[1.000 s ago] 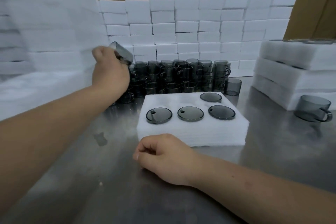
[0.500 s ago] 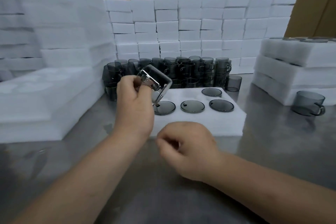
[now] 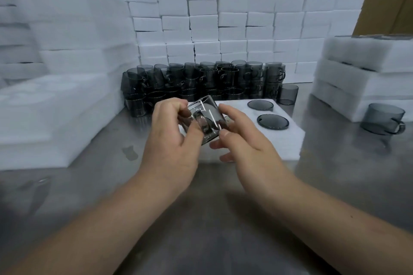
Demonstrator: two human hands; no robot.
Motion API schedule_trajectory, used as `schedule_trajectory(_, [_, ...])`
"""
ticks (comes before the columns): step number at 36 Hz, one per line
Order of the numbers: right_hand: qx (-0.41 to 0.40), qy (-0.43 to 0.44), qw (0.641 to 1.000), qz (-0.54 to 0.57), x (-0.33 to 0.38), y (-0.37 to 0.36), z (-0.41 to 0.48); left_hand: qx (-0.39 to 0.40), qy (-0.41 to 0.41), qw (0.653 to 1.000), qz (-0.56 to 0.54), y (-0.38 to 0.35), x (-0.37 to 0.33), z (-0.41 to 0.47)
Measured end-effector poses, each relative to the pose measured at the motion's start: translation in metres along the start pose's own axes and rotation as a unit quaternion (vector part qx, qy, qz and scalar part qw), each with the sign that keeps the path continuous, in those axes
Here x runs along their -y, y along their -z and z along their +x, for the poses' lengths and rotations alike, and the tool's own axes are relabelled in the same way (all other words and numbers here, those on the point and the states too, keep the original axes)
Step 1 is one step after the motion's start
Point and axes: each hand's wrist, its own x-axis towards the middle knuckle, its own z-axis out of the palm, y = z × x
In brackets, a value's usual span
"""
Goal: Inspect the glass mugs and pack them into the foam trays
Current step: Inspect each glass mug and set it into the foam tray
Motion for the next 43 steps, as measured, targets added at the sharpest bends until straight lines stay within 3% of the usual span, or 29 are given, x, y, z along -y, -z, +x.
schedule_trajectory(5, [0.038,0.005,0.999,-0.036,-0.009,0.001,-0.003,-0.013,0.011,1.0,0.006,0.0,0.002,-0.001])
schedule_trajectory(11, [0.076,0.01,0.997,0.0,-0.012,-0.001,-0.007,-0.046,0.053,0.996,-0.05,-0.001,-0.002,-0.002])
schedule_trajectory(16, [0.082,0.021,0.995,0.046,-0.005,-0.001,-0.011,-0.03,0.011,0.998,-0.046,0.0,-0.001,-0.003])
schedule_trajectory(20, [0.062,-0.015,0.99,0.125,-0.003,0.0,-0.011,-0.011,-0.027,0.999,-0.022,-0.001,0.0,-0.005])
schedule_trajectory(28, [0.016,-0.088,0.985,0.147,-0.004,0.003,-0.008,0.039,-0.116,0.992,0.029,0.004,-0.006,-0.005])
schedule_trajectory(35, [0.032,-0.148,0.959,0.24,-0.001,0.006,-0.004,0.064,-0.128,0.988,0.054,0.004,-0.01,-0.007])
schedule_trajectory(43, [0.073,-0.168,0.937,0.299,0.003,0.011,-0.002,0.076,-0.072,0.992,0.064,0.003,-0.006,-0.008])
